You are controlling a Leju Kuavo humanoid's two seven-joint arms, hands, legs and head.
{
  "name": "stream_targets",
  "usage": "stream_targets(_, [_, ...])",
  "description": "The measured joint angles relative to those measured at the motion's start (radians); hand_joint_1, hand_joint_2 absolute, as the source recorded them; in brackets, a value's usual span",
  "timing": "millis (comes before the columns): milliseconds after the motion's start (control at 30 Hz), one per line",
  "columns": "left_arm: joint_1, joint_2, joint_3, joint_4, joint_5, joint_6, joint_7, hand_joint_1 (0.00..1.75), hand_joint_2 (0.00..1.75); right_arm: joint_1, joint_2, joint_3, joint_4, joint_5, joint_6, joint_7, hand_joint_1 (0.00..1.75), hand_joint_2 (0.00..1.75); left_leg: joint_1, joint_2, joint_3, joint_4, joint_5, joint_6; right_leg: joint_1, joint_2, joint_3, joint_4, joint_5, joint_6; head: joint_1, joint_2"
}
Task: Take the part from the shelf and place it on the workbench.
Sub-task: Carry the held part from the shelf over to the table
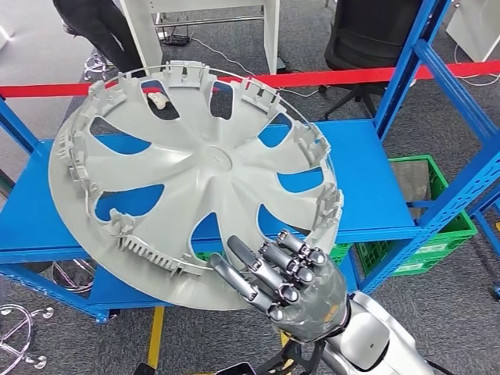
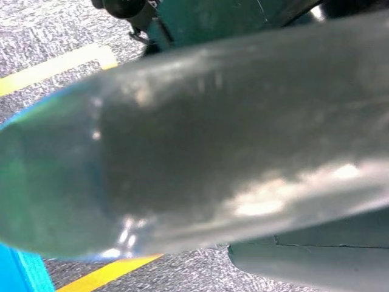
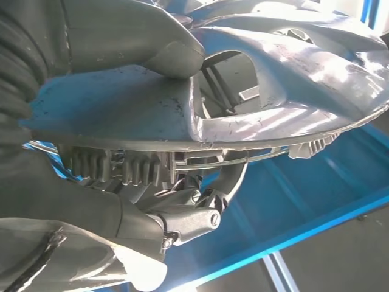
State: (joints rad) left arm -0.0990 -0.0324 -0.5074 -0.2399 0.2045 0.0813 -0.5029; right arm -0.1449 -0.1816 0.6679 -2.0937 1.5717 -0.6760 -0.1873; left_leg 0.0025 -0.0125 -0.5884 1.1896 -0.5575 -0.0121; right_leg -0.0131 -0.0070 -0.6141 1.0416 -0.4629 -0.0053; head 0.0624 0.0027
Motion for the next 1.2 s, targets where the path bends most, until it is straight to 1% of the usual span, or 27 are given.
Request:
stream_targets(67, [-0.003,0.001,0.0,0.0,-0.002,0.002,0.001,0.0,0.0,-0.003,0.0,0.001,0.0,0.0,0.0,0.004,1.75,1.75,-0.005,0.0,0.079,-0.131,0.026,0.012,0.002,-0.001,-0.01,-0.001,0.014,0.006,0.001,0.0])
stream_targets(100, [-0.005,0.002,0.0,0.0,-0.004,0.003,0.001,0.0,0.0,-0.004,0.0,0.001,0.0,0.0,0.0,0.006,1.75,1.75,-0.009,0.0,0.097,-0.167,0.028,0.017,0.002,-0.002,-0.013,-0.003,0.021,0.011,0.001,0.0])
stream_targets(200, [-0.006,0.002,0.0,0.0,-0.008,0.006,0.004,0.0,0.0,-0.006,0.0,0.002,0.0,0.0,0.0,0.017,1.75,1.75,-0.012,0.002,0.09,-0.192,0.046,0.027,-0.001,-0.002,-0.018,-0.011,0.039,0.031,0.0,0.0])
stream_targets(233, [-0.006,0.002,0.0,0.0,-0.011,0.007,0.006,0.0,0.0,-0.006,0.0,0.002,0.0,0.0,0.0,0.021,1.75,1.75,-0.01,0.004,0.084,-0.198,0.059,0.033,-0.001,0.0,-0.026,-0.004,0.025,0.035,0.002,0.0])
stream_targets(267, [-0.006,0.003,0.0,0.0,-0.013,0.008,0.008,0.0,0.0,-0.006,0.0,0.002,0.0,0.0,0.0,0.024,1.75,1.75,-0.008,0.006,0.075,-0.204,0.072,0.038,-0.001,0.002,-0.038,0.022,-0.008,0.038,0.003,0.0])
stream_targets(333, [-0.006,0.004,0.0,0.0,-0.019,0.011,0.016,0.0,0.0,-0.005,0.0,0.002,0.0,0.0,0.0,0.026,1.75,1.75,-0.008,0.008,0.049,-0.207,0.096,0.046,-0.001,0.003,-0.071,0.128,-0.103,0.042,0.006,0.0])
stream_targets(367, [-0.006,0.004,0.0,0.0,-0.021,0.013,0.019,0.0,0.0,-0.004,0.0,0.002,0.0,0.0,0.0,0.026,1.75,1.75,-0.009,0.008,0.033,-0.205,0.107,0.047,-0.001,0.004,-0.083,0.192,-0.139,0.044,0.006,0.0])
stream_targets(400, [-0.006,0.004,0.0,0.0,-0.023,0.012,0.021,0.0,0.0,-0.002,0.0,0.002,0.0,0.0,0.0,0.026,1.75,1.75,-0.01,0.008,0.017,-0.204,0.118,0.047,-0.001,0.004,-0.086,0.238,-0.151,0.045,0.007,0.0])
stream_targets(433, [-0.005,0.004,0.0,0.0,-0.025,0.013,0.023,0.0,0.0,0.0,0.0,0.002,0.0,0.0,0.0,0.026,1.75,1.75,-0.01,0.008,0.001,-0.202,0.128,0.046,0.0,0.004,-0.076,0.256,-0.141,0.046,0.007,0.0])
stream_targets(467, [-0.005,0.004,0.0,0.0,-0.026,0.013,0.023,0.0,0.0,0.002,0.0,0.002,0.0,0.0,0.0,0.026,1.75,1.75,-0.01,0.008,-0.014,-0.199,0.138,0.044,0.0,0.004,-0.049,0.237,-0.114,0.045,0.007,0.0])
stream_targets(500, [-0.005,0.004,0.0,0.0,-0.028,0.014,0.024,0.0,0.0,0.003,0.0,0.002,0.0,0.0,0.0,0.025,1.75,1.75,-0.01,0.008,-0.027,-0.195,0.147,0.042,0.0,0.004,-0.005,0.185,-0.086,0.044,0.007,0.0])
stream_targets(533, [-0.005,0.004,0.0,0.0,-0.031,0.014,0.025,0.0,0.0,0.004,0.0,0.002,0.0,0.0,0.0,0.023,1.75,1.75,-0.011,0.008,-0.039,-0.191,0.155,0.039,0.001,0.004,0.049,0.113,-0.075,0.043,0.007,0.0])
stream_targets(567, [-0.005,0.004,0.0,0.0,-0.034,0.015,0.027,0.0,0.0,0.006,0.0,0.001,-0.002,0.0,0.0,0.021,1.75,1.75,-0.013,0.008,-0.049,-0.187,0.162,0.034,0.002,0.004,0.099,0.04,-0.077,0.04,0.006,0.0])
stream_targets(600, [-0.006,0.004,0.0,0.0,-0.037,0.015,0.029,0.0,0.0,0.009,0.0,-0.002,-0.004,0.0,0.0,0.017,1.75,1.75,-0.013,0.007,-0.055,-0.183,0.17,0.03,0.003,0.005,0.132,-0.014,-0.087,0.037,0.006,0.0])
stream_targets(633, [-0.006,0.004,0.0,0.0,-0.041,0.015,0.031,0.0,0.0,0.015,0.0,-0.005,-0.006,0.0,0.0,0.012,1.75,1.75,-0.014,0.007,-0.06,-0.181,0.178,0.024,0.005,0.006,0.146,-0.044,-0.099,0.034,0.006,0.0])
stream_targets(700, [-0.005,0.006,0.0,0.0,-0.05,0.015,0.036,0.0,0.0,0.03,0.0,-0.015,-0.01,-0.001,0.0,0.004,1.75,1.75,-0.011,0.006,-0.065,-0.18,0.19,0.013,0.006,0.004,0.134,-0.051,-0.093,0.02,0.007,0.0])
stream_targets(733, [-0.005,0.008,0.0,0.0,-0.054,0.015,0.039,0.0,0.0,0.037,0.001,-0.021,-0.011,-0.001,0.0,-0.001,1.75,1.75,-0.01,0.006,-0.072,-0.172,0.177,0.007,0.005,0.003,0.129,-0.052,-0.084,0.011,0.005,0.0])
stream_targets(767, [-0.005,0.009,-0.001,0.0,-0.059,0.015,0.042,0.0,0.0,0.044,0.001,-0.027,-0.014,-0.001,0.0,-0.006,1.75,1.75,-0.008,0.005,-0.081,-0.148,0.144,0.001,0.003,0.001,0.12,-0.053,-0.072,0.003,0.003,0.0])
stream_targets(867, [-0.01,0.009,-0.002,0.0,-0.069,0.015,0.049,0.0,0.0,0.065,0.006,-0.046,-0.02,-0.001,0.0,-0.019,1.75,1.75,0.001,0.006,-0.118,0.023,-0.005,-0.017,0.002,-0.002,0.085,-0.051,-0.036,-0.007,-0.004,0.0])
stream_targets(900, [-0.011,0.008,-0.003,0.0,-0.071,0.014,0.05,0.0,0.0,0.072,0.007,-0.051,-0.021,-0.001,0.0,-0.022,1.75,1.75,0.003,0.006,-0.121,0.076,-0.025,-0.021,0.003,-0.002,0.071,-0.048,-0.026,-0.007,-0.004,0.0])
stream_targets(933, [-0.013,0.008,-0.003,0.0,-0.073,0.014,0.051,0.0,0.0,0.078,0.008,-0.057,-0.023,-0.001,0.0,-0.027,1.75,1.75,0.005,0.006,-0.112,0.103,-0.021,-0.023,0.003,-0.003,0.056,-0.045,-0.016,-0.006,-0.004,0.0])
stream_targets(967, [-0.014,0.008,-0.003,0.0,-0.074,0.014,0.052,0.0,0.0,0.084,0.009,-0.063,-0.025,-0.001,0.0,-0.032,1.75,1.75,0.006,0.006,-0.088,0.095,-0.001,-0.023,0.003,-0.003,0.041,-0.041,-0.007,-0.005,-0.004,0.0])
stream_targets(1000, [-0.017,0.008,-0.003,0.0,-0.076,0.014,0.054,0.0,0.0,0.091,0.009,-0.069,-0.028,-0.001,0.0,-0.04,1.75,1.75,0.007,0.006,-0.05,0.054,0.025,-0.021,0.003,-0.003,0.027,-0.037,0.001,-0.003,-0.004,0.0])
stream_targets(1033, [-0.02,0.008,-0.003,0.0,-0.078,0.013,0.055,0.0,0.0,0.098,0.011,-0.077,-0.032,-0.001,0.0,-0.048,1.75,1.75,0.007,0.006,0.002,-0.013,0.041,-0.017,0.003,-0.003,0.015,-0.033,0.008,0.0,-0.004,0.0])
stream_targets(1100, [-0.029,0.007,-0.003,-0.001,-0.081,0.011,0.055,0.0,0.0,0.113,0.016,-0.095,-0.043,0.0,0.0,-0.063,1.75,1.75,0.003,0.005,0.091,-0.149,0.038,-0.006,0.005,-0.004,0.001,-0.029,0.023,0.011,-0.003,0.0])
stream_targets(1133, [-0.033,0.006,-0.003,-0.002,-0.084,0.01,0.056,0.0,0.0,0.121,0.019,-0.104,-0.048,0.0,-0.001,-0.069,1.75,1.75,0.0,0.005,0.112,-0.188,0.03,0.001,0.004,-0.005,-0.003,-0.03,0.032,0.017,-0.003,0.0])
stream_targets(1200, [-0.037,0.003,-0.003,-0.002,-0.09,0.007,0.058,0.0,0.0,0.135,0.025,-0.121,-0.058,0.0,-0.001,-0.079,1.75,1.75,-0.005,0.005,0.109,-0.208,0.038,0.015,0.001,-0.006,-0.01,-0.035,0.05,0.031,-0.002,0.0])
